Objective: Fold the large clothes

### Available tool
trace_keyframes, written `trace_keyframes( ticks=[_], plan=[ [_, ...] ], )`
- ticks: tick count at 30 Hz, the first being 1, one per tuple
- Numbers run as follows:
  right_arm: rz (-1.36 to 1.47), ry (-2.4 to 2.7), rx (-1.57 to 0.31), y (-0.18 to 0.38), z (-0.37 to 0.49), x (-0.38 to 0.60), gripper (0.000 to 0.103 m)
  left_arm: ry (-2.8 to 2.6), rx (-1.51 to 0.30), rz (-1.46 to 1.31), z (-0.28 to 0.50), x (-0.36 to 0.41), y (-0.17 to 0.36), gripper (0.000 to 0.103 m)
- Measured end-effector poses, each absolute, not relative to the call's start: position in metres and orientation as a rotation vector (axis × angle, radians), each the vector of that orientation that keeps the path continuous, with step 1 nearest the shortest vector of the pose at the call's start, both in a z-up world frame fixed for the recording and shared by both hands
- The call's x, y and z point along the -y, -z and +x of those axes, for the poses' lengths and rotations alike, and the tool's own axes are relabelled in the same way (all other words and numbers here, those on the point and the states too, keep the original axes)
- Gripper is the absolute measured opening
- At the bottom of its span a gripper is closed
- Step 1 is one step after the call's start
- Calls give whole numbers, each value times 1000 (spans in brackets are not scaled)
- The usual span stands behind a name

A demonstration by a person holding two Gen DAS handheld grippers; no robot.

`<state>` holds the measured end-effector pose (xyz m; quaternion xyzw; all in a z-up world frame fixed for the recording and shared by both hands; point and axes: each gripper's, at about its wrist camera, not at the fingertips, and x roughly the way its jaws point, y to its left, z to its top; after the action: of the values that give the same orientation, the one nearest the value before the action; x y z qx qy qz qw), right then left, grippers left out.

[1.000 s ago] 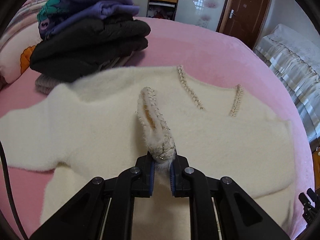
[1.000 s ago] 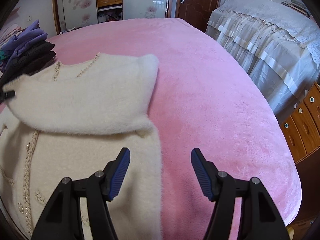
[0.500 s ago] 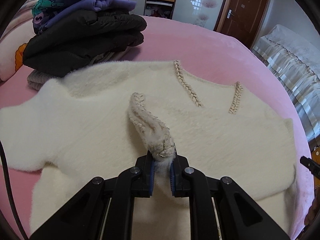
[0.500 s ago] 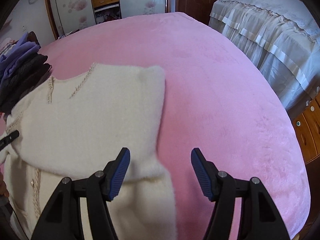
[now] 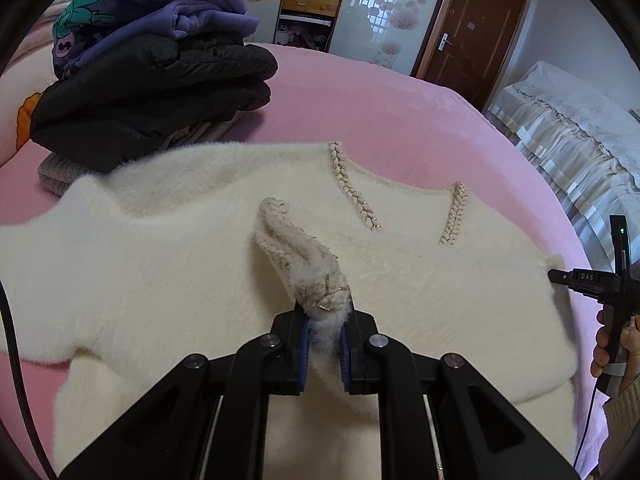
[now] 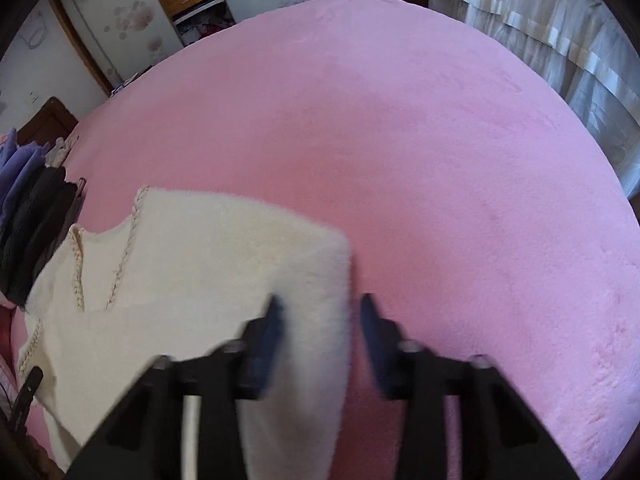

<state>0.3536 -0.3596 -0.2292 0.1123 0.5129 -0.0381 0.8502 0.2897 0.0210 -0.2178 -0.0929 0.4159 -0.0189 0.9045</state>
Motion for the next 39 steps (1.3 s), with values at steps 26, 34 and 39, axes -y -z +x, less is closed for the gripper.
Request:
trace_keyframes(
  ticks=[26, 34, 39],
  plan=[
    [-15, 112, -1033, 210, 198, 340, 53, 6, -930, -147, 262, -26, 212, 21],
    [-106, 130, -1045, 232, 213, 326, 53, -13, -995, -144, 279, -24, 229, 31],
    [-40, 82, -1020, 241, 217, 322, 29, -35, -1026, -168, 292, -25, 248, 18]
  ],
)
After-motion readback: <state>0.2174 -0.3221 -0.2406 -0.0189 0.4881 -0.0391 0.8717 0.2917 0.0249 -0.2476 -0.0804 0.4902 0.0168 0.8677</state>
